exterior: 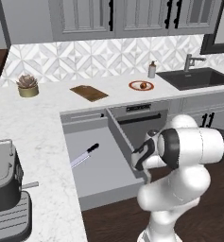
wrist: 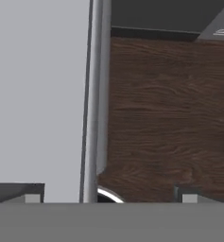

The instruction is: Pick up the knife from the drawer and place it on the cutting board. Then place the meat from the plate to the cutting board.

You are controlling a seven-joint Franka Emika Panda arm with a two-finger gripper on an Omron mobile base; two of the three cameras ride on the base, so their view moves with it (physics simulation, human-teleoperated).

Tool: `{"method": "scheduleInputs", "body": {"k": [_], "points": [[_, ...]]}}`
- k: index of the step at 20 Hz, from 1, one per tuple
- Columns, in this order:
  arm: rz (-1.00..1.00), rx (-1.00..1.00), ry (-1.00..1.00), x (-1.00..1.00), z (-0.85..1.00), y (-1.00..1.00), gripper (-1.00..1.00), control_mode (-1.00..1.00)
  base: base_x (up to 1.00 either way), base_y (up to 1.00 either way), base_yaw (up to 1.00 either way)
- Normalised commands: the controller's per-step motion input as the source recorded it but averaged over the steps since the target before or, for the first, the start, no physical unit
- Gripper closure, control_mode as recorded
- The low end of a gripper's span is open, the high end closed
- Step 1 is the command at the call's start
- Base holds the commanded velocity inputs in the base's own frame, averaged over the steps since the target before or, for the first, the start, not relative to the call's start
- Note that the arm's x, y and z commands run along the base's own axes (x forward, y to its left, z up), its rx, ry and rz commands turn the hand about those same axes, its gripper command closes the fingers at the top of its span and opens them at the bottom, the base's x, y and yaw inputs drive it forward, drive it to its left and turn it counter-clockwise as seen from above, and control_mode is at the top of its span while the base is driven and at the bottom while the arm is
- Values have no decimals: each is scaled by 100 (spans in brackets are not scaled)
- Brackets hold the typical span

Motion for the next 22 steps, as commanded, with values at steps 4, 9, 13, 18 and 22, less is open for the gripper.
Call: {"method": "scheduleInputs", "body": {"k": [4,9,13,18,22], "points": [[-10,-3,0,-31,0,-100,-100,-100,0,0,0],[-15,-4,0,-10,7,-99,-100,-100,0,0,0],[-18,0,-10,0,92,-26,-100,-100,0,0,0],[-17,0,-26,0,100,35,-100,-100,0,0,0],[-16,1,-20,0,100,30,-100,-100,0,0,0]]}}
